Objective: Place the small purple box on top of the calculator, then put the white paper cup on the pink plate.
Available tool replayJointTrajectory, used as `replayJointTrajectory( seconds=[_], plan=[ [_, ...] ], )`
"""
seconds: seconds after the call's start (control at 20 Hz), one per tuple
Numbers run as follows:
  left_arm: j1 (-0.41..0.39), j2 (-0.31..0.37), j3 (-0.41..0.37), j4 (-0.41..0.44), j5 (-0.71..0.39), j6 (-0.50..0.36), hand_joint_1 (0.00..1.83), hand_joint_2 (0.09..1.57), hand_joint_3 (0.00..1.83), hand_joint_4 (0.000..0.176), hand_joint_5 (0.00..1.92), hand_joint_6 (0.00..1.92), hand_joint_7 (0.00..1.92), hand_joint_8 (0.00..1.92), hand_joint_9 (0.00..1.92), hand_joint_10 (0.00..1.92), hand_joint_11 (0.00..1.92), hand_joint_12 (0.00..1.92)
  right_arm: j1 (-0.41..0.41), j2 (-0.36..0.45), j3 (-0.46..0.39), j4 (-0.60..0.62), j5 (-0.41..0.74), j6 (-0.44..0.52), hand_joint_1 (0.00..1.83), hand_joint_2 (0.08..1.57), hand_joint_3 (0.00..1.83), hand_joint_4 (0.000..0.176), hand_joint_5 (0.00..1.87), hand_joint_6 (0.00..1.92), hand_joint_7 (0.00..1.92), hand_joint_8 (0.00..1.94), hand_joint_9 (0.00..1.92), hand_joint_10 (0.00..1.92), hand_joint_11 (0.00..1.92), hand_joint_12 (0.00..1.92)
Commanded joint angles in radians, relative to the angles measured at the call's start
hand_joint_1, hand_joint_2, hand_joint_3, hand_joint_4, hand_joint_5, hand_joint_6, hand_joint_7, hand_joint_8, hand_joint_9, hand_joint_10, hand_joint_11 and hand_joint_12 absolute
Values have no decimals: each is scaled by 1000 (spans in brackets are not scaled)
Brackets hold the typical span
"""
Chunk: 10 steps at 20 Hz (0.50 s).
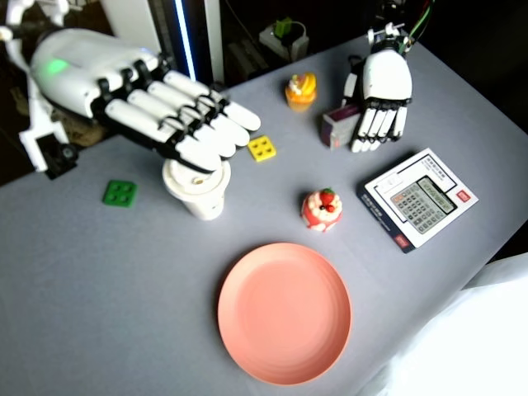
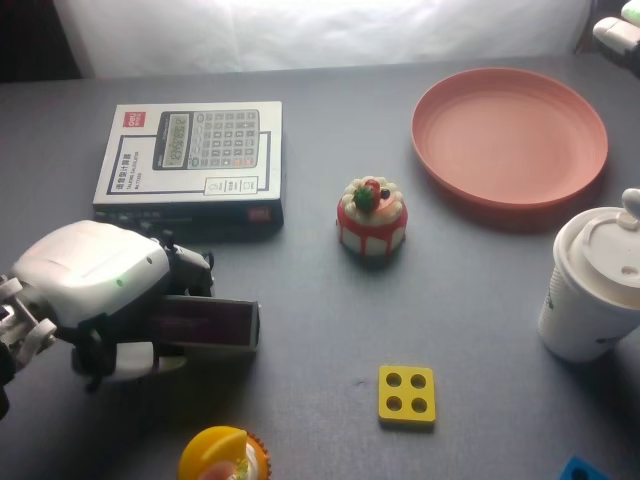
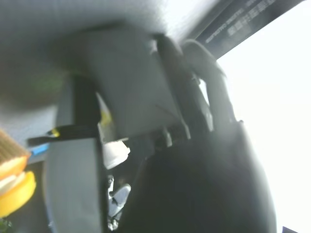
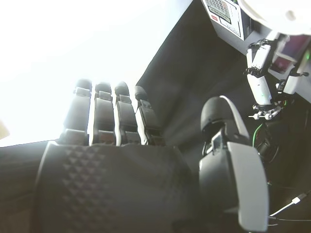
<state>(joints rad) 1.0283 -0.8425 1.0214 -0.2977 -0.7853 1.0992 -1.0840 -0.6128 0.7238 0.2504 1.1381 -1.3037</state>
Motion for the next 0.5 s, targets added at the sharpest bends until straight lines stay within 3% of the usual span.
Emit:
replayJointTrajectory(
  seconds=[0.0,0.1,0.15,0.2,0.35,0.45],
  plan=[
    [-8,14,-5,11,-147,4,1145,1155,2,0,899,1107,994,1856,1165,1913,1275,1920,6,1,5,-2,127,-2,230,1314,34,0,0,0,0,0,0,0,0,0],
    [-8,43,-20,4,-232,4,1136,1170,2,0,869,1156,923,1792,1091,1921,1180,1921,6,1,5,0,129,-2,169,1315,29,0,0,0,0,0,0,0,0,0],
    [-9,47,-19,-4,-264,4,1214,1186,0,0,837,1024,882,1517,920,1773,939,1921,6,1,5,1,130,-2,181,1320,29,0,0,0,0,0,0,0,0,0],
    [-13,47,-12,-25,-297,4,1243,1163,0,0,881,929,928,1364,912,1649,863,1921,6,0,5,3,131,-2,203,1322,27,0,0,0,0,0,0,0,0,0],
    [-58,21,34,-103,-324,4,1235,1199,3,0,799,1003,868,1459,884,1611,820,1921,6,-4,7,8,136,0,229,1326,20,0,0,0,0,0,0,0,0,0],
    [-96,-9,71,-149,-313,4,1228,1216,2,0,781,1012,834,1528,938,1717,970,1921,5,-4,7,11,136,0,196,1326,17,0,0,0,0,0,0,0,0,0]
  ],
)
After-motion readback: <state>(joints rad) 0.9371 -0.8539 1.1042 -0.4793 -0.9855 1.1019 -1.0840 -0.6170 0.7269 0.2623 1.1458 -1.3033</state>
